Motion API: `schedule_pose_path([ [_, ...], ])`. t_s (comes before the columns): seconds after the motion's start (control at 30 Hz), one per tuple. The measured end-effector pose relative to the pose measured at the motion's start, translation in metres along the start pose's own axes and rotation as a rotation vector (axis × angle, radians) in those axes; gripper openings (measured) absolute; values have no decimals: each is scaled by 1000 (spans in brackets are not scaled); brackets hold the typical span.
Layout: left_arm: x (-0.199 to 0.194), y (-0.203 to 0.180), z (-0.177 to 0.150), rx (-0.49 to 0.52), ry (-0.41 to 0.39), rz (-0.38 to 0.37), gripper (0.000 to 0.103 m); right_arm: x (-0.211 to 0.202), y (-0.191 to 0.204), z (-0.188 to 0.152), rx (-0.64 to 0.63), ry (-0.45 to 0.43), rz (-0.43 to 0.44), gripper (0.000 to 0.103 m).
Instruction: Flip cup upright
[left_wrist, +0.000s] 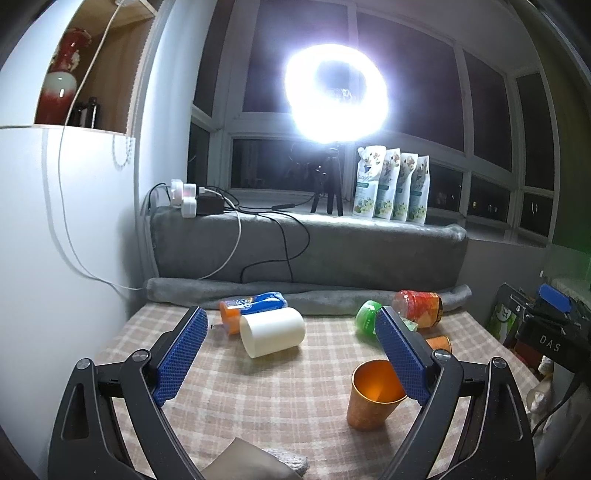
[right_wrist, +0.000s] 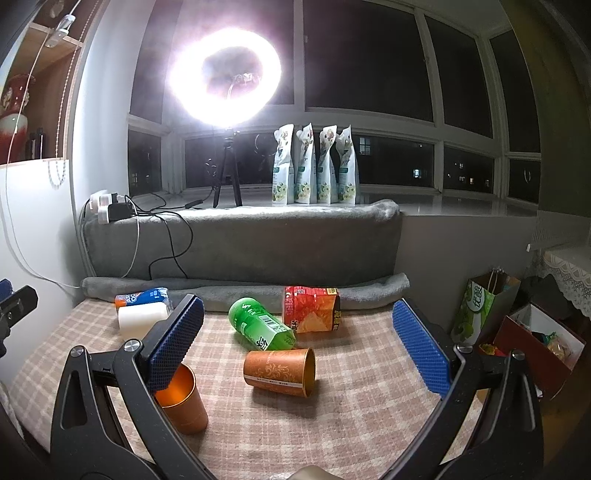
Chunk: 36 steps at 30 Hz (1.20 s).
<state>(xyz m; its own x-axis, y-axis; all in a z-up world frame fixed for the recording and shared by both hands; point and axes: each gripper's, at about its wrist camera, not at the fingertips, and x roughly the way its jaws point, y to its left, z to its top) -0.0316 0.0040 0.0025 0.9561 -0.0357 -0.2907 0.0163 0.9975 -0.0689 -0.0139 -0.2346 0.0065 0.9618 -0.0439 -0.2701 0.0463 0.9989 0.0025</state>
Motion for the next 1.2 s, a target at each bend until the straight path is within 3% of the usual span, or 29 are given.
schedule_pose_path([
  [1.2, 2, -9, -1, 27, 17, -1, 92, 0, -1, 1, 1, 3, -1, 103],
])
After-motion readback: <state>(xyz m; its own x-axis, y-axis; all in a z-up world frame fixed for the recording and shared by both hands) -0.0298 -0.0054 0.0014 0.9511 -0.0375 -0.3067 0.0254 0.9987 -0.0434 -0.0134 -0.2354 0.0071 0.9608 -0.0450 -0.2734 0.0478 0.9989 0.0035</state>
